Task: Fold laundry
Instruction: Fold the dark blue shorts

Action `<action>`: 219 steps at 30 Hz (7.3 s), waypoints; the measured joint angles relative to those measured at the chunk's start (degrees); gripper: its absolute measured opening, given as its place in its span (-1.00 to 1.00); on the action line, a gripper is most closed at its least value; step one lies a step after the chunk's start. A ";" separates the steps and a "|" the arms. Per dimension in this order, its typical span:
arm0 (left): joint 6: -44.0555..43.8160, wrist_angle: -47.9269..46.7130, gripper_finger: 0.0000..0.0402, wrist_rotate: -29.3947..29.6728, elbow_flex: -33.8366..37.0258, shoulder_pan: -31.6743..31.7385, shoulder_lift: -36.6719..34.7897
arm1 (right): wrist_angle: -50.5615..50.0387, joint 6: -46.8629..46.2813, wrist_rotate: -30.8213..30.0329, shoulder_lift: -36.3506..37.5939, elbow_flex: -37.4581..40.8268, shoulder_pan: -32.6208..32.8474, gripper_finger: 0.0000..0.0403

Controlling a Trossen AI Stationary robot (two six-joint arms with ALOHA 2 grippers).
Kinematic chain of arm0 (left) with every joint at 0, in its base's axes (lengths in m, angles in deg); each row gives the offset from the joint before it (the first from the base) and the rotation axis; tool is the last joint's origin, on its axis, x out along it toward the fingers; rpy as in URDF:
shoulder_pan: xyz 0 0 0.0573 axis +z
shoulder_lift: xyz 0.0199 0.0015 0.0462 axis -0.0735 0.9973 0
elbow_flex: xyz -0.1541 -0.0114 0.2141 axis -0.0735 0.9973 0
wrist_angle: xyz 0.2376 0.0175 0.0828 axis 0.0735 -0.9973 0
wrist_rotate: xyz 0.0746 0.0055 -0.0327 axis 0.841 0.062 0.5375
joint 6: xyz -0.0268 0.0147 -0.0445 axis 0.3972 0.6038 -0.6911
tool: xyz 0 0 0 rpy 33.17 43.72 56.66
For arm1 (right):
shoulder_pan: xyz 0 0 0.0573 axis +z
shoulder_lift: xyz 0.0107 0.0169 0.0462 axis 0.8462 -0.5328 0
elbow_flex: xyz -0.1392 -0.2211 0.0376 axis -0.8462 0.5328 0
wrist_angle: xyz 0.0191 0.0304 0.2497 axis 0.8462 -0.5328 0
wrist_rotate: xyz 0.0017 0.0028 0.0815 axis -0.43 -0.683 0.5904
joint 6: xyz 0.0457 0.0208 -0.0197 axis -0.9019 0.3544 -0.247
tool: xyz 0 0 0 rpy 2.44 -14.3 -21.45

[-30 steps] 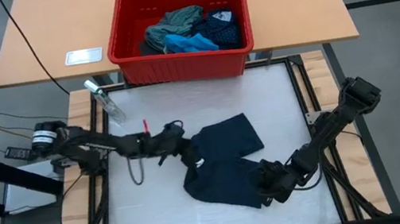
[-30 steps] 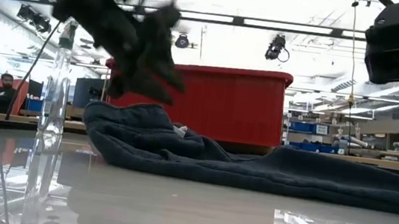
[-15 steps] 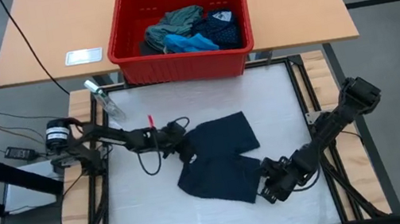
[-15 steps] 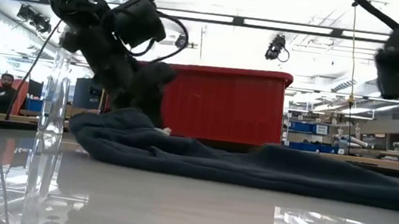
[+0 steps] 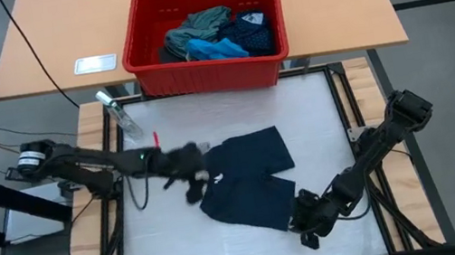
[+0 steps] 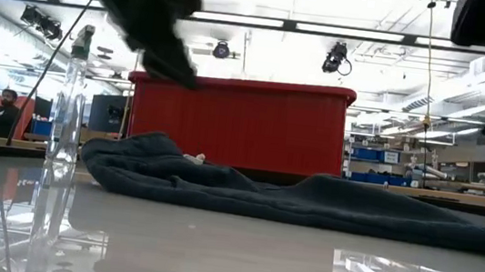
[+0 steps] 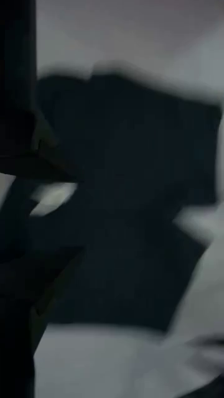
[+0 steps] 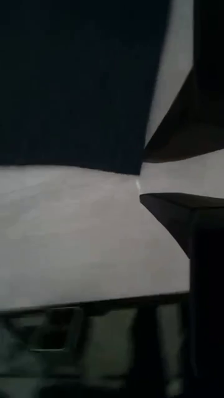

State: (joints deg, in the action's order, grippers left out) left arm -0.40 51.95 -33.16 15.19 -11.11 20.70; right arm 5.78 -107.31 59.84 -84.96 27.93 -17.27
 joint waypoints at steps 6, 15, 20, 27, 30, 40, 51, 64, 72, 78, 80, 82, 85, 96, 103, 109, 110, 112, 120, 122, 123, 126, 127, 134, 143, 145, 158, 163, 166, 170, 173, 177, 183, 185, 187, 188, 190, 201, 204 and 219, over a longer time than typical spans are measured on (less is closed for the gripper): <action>6.21 -2.85 0.05 1.90 0.01 -12.18 2.10 | -1.16 11.05 -0.19 -1.58 -2.10 -0.62 -0.27; 15.50 -0.21 0.45 11.02 -0.01 -18.22 10.64 | -3.26 21.76 -1.68 -6.27 -4.92 -1.40 0.09; 17.97 -0.31 0.41 13.52 0.06 -18.06 16.75 | -4.22 21.84 -1.27 -10.22 -6.14 -1.68 0.05; 17.40 1.54 -0.18 10.85 -0.26 -17.52 20.57 | -4.29 13.77 -1.34 -13.30 -8.00 -2.66 -0.47; 15.42 -0.10 -0.56 9.93 -1.13 -17.97 19.76 | -5.77 8.64 0.97 -12.07 -8.59 -3.01 -0.87; 9.13 -19.14 -0.91 4.61 -13.47 -17.47 14.14 | -13.66 4.55 8.41 0.71 -12.45 -6.18 -0.97; -1.90 -24.00 -0.93 6.06 -16.33 -3.25 11.82 | -36.15 6.71 2.53 12.41 -8.83 -20.51 -0.99; -1.35 -14.83 -0.93 6.07 -20.09 18.59 12.66 | -34.82 11.98 3.67 22.34 2.33 -38.05 -0.99; -3.43 -8.96 -0.84 -6.89 -20.04 30.25 23.97 | -16.89 17.90 4.95 21.90 13.27 -51.88 -0.88; -7.97 -8.77 -0.67 -13.81 -20.21 32.88 25.44 | -14.56 19.13 9.44 22.07 13.95 -56.48 -0.77; -7.98 -8.94 -0.61 -13.74 -20.49 33.16 24.95 | -15.49 15.95 9.49 22.46 13.95 -57.21 -0.75; -7.05 -8.64 -0.52 -13.64 -21.32 33.20 24.21 | -16.16 11.79 9.62 23.37 13.95 -57.42 -0.72; -4.03 -9.64 -0.33 -13.59 -23.28 33.16 23.71 | -16.49 4.77 9.94 24.97 13.95 -57.36 -0.65; 5.35 -23.75 0.18 -13.84 -35.74 34.19 23.54 | -26.57 -16.55 3.69 32.28 13.93 -51.45 -0.53; 8.58 -23.32 0.17 -23.47 -34.53 33.20 23.54 | -24.61 -9.86 -0.18 34.06 13.95 -51.50 -0.53; 11.67 -17.13 0.08 -24.56 -27.99 29.10 23.58 | -11.61 0.93 5.34 28.84 13.88 -48.91 -0.55; 12.59 -16.09 0.07 -24.08 -26.45 28.28 23.63 | -10.73 2.61 5.52 27.45 13.88 -48.16 -0.55; 15.19 -15.31 0.06 -22.02 -24.15 26.65 23.74 | -9.14 7.08 5.84 25.28 13.93 -45.85 -0.55; 31.64 -18.80 0.13 -9.85 -23.07 20.99 23.71 | -6.57 30.21 2.99 20.22 13.93 -35.88 -0.40; 36.15 -18.80 0.15 -9.17 -23.07 20.24 23.74 | -6.70 33.69 0.80 18.80 13.93 -34.90 -0.32; 37.97 -18.55 0.15 -8.81 -23.08 19.93 24.04 | -6.77 34.76 0.06 18.13 13.93 -34.68 -0.27; 40.00 -18.41 0.16 -7.05 -23.07 19.50 24.72 | -6.54 36.77 -1.52 16.40 13.93 -34.62 -0.15; 40.32 -17.86 0.15 -6.87 -23.07 19.52 25.22 | -6.54 36.99 -2.18 15.75 13.93 -34.60 -0.13; 39.84 -16.22 -0.24 -2.62 -23.07 19.56 28.46 | -2.84 37.41 0.67 11.59 13.93 -34.27 -0.21; 37.72 -15.43 -0.94 -2.68 -23.09 19.56 28.37 | -3.50 34.99 -1.11 11.09 13.90 -33.00 -0.57; 37.94 -15.15 -0.96 -2.68 -23.09 19.56 28.37 | -4.19 34.98 -0.34 10.27 13.90 -33.47 -0.73; 38.40 -21.14 -0.98 -2.77 -28.77 19.89 26.38 | -15.90 24.51 4.96 17.70 7.72 -31.59 -0.98; 37.76 -24.86 -0.99 -6.72 -32.39 19.34 25.66 | -17.02 20.53 9.46 21.45 6.29 -30.24 -0.99; 37.72 -28.35 -0.99 -8.11 -33.69 18.80 25.66 | -15.92 17.97 12.73 21.36 6.34 -28.70 -0.99; 37.73 -31.83 -0.95 -10.00 -33.69 18.24 25.68 | -10.67 17.81 15.90 17.88 6.32 -26.47 -0.99; 37.83 -33.60 -0.89 -12.18 -33.62 17.90 25.70 | -6.28 18.24 18.13 13.23 6.34 -25.51 -0.98; 37.83 -33.64 -0.73 -13.51 -33.62 17.60 25.70 | -2.93 20.97 25.19 11.21 6.47 -27.40 -0.92; 34.31 -34.69 -0.39 -12.97 -33.59 17.98 25.27 | -2.98 22.41 27.30 14.52 6.43 -30.57 -0.68; 31.94 -34.18 -0.30 -12.95 -33.61 18.10 24.37 | -3.12 22.34 27.23 16.23 6.43 -31.42 -0.58; 28.85 -33.32 -0.23 -13.31 -34.24 18.48 23.75 | -3.05 22.39 26.79 17.88 6.43 -32.00 -0.48; 26.97 -32.55 -0.22 -14.20 -34.73 18.62 23.74 | -3.31 22.36 25.71 18.71 6.42 -32.30 -0.44; 22.62 -29.64 -0.21 -17.65 -35.13 18.70 23.78 | -6.08 20.04 21.26 19.45 6.34 -33.00 -0.37; 5.99 -4.55 -0.28 -22.91 -31.98 10.94 30.41 | -9.77 2.54 15.49 13.48 13.76 -35.92 -0.43; 2.59 -4.17 -0.28 -22.67 -31.93 8.59 33.37 | -9.12 -2.38 15.60 12.66 15.12 -33.68 -0.46; -9.36 -22.50 -0.29 -19.89 -31.94 2.72 33.47 | 9.26 0.64 31.62 18.78 15.30 -28.28 -0.48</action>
State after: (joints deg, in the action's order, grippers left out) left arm -9.77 29.45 -53.05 -16.75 -8.39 54.17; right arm 15.03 -106.67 91.46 -66.18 43.23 -45.55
